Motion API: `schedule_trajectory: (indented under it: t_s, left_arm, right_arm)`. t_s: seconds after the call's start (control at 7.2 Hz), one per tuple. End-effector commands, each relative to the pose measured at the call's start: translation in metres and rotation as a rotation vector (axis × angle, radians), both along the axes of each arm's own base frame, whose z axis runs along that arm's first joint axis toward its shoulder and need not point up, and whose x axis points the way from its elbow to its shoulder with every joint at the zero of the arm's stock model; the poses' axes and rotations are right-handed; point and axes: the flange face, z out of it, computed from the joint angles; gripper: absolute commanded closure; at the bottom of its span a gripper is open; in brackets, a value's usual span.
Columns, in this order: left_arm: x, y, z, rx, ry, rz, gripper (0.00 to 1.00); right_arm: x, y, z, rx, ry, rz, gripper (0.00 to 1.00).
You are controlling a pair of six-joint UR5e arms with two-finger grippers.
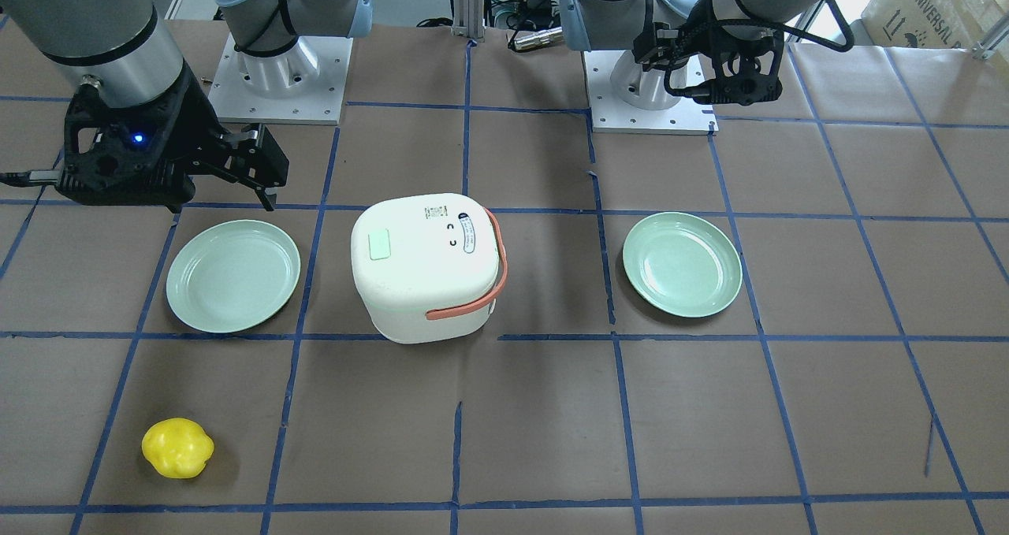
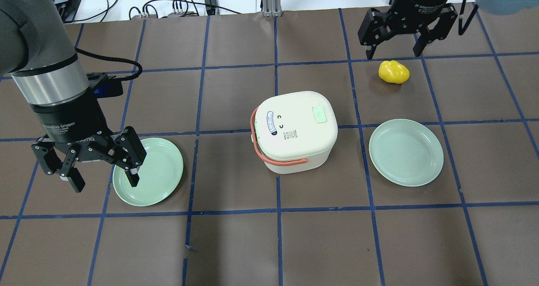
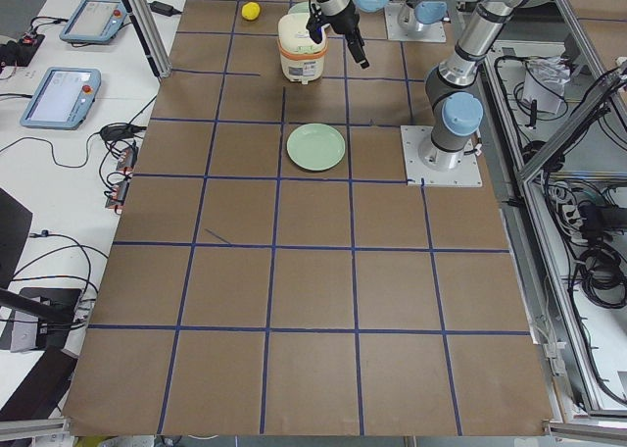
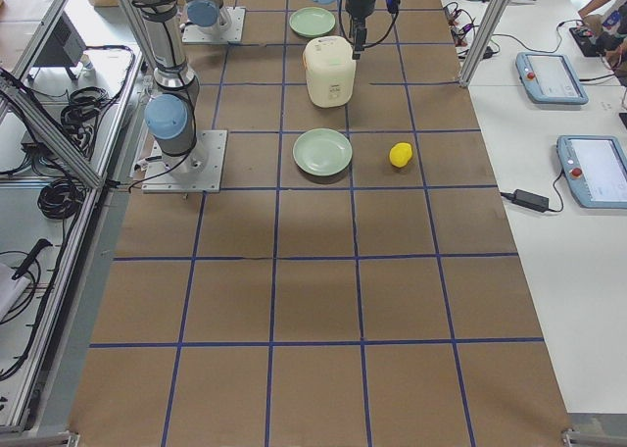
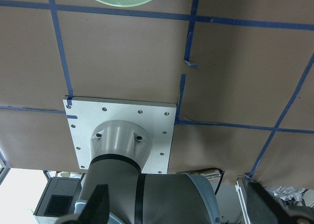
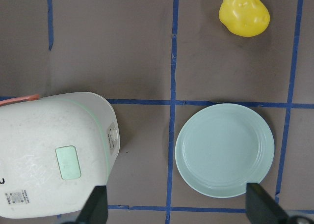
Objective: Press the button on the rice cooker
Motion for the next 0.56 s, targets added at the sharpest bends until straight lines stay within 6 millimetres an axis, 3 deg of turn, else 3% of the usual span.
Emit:
schedule_trajectory:
  t_s: [0.0,0.42]
  left_arm:
    - [0.0000,-0.0001,0.0000,0.000,0.000,0.000,0.00]
    - [0.0000,-0.0001,0.0000,0.000,0.000,0.000,0.00]
  right_arm:
    - [0.0000,-0.0001,0.0001,0.000,0.000,-0.002,0.02]
    - [-0.0006,-0.0012,-0.0005,0.000,-0.011,-0.002,0.00]
